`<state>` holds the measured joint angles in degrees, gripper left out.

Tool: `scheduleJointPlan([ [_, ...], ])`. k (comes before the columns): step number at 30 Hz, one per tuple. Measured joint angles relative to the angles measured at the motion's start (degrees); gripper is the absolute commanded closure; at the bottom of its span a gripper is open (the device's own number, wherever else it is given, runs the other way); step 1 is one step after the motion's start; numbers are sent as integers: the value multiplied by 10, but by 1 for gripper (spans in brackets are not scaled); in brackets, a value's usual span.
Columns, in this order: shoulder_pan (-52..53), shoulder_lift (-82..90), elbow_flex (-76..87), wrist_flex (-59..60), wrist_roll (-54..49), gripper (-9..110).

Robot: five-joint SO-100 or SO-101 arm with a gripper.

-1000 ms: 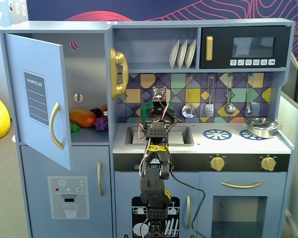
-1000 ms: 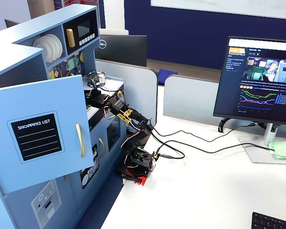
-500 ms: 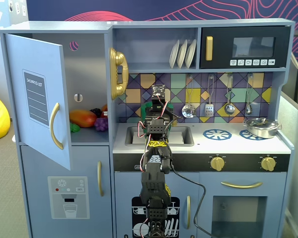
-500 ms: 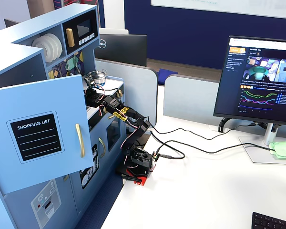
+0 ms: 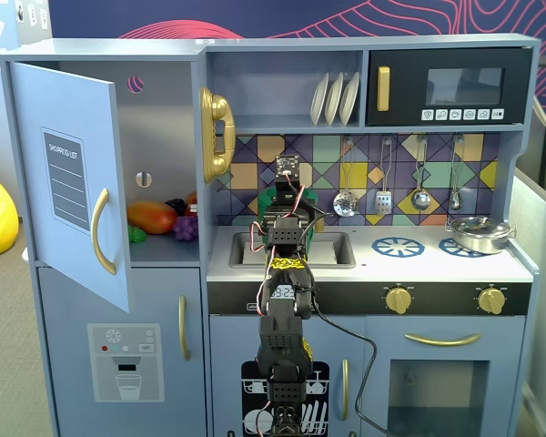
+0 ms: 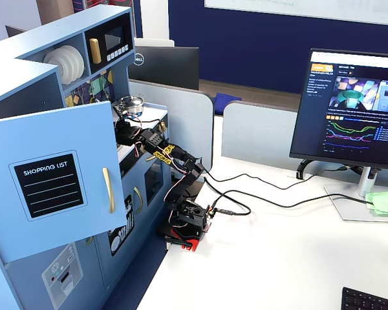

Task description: Take off the lid from the green recipient and place it on the counter

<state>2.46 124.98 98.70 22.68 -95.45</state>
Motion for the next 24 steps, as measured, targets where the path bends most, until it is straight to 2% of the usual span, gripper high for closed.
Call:
scheduleJointPlan([
  [14,13,-1,-62,18,-4,101],
  [24,184,2,-77,75,22,101],
])
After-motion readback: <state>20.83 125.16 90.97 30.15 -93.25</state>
